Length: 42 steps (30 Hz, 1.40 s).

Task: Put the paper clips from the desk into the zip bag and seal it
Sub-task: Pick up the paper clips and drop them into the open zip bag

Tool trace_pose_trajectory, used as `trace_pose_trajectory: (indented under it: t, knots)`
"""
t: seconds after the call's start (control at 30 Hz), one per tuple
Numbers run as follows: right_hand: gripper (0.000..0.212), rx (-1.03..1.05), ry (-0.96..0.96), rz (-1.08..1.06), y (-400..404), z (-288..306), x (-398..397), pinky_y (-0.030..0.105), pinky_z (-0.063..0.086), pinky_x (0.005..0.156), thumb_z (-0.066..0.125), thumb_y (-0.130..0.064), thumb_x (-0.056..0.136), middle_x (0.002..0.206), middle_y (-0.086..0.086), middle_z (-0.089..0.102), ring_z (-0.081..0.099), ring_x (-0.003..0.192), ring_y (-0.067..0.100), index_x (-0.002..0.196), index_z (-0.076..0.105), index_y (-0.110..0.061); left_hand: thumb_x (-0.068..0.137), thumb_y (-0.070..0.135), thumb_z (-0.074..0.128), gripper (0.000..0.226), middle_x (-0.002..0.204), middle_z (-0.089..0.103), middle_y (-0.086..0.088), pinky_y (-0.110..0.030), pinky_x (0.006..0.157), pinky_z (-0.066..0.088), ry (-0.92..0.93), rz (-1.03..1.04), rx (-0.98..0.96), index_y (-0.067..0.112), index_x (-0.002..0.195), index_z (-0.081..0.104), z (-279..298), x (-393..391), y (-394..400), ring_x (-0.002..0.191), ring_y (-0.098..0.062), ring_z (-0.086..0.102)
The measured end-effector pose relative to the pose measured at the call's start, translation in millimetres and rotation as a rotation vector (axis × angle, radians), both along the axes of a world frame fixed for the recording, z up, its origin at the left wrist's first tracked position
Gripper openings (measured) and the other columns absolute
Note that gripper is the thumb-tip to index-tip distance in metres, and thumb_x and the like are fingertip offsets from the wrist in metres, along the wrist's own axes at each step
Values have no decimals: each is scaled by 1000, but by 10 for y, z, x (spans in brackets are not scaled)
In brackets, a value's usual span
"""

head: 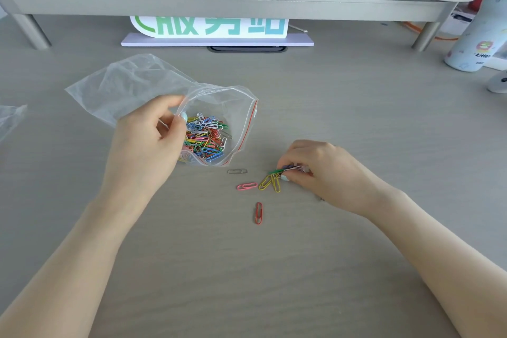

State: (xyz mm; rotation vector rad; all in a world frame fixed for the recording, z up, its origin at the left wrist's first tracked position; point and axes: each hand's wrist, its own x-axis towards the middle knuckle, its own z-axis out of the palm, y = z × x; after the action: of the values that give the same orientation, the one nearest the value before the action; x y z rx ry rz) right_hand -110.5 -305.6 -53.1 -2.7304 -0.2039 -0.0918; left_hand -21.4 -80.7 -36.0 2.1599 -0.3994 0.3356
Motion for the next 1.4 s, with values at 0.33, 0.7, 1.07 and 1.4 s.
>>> trace_pose_trajectory:
  t: [0.33,0.7,1.07,1.4]
  knots:
    - [11,-17,18,4,41,21,-20,32,44,69,51,-21,90,88,-7,56,50,74,12,90,62,-23,87,7,49,29,66,55,6,-6,51,35,-17,-7,-13,25,103,64,19,-12,1,54,-1,49]
    - [8,414,75,-152,-12,64,212,9,37,49,64,-14,83,66,-7,55,44,49,4,77,62,-20,87,14,51,26,63,57,4,-10,50,34,41,-47,19,25,107,64,-12,31,26,56,-7,49]
    - [8,595,-85,-96,553,130,942,10,33,47,63,-14,84,57,-5,56,42,43,2,77,66,-11,88,15,51,23,68,60,0,-13,49,35,19,-30,-12,26,103,64,-4,58,54,57,-10,49]
    - [18,334,-115,-39,825,0,1323,24,46,70,61,-10,79,85,-1,66,53,75,11,96,66,-13,88,12,51,26,69,59,2,-15,52,37,-5,-28,-56,27,103,64,7,69,70,59,-14,49]
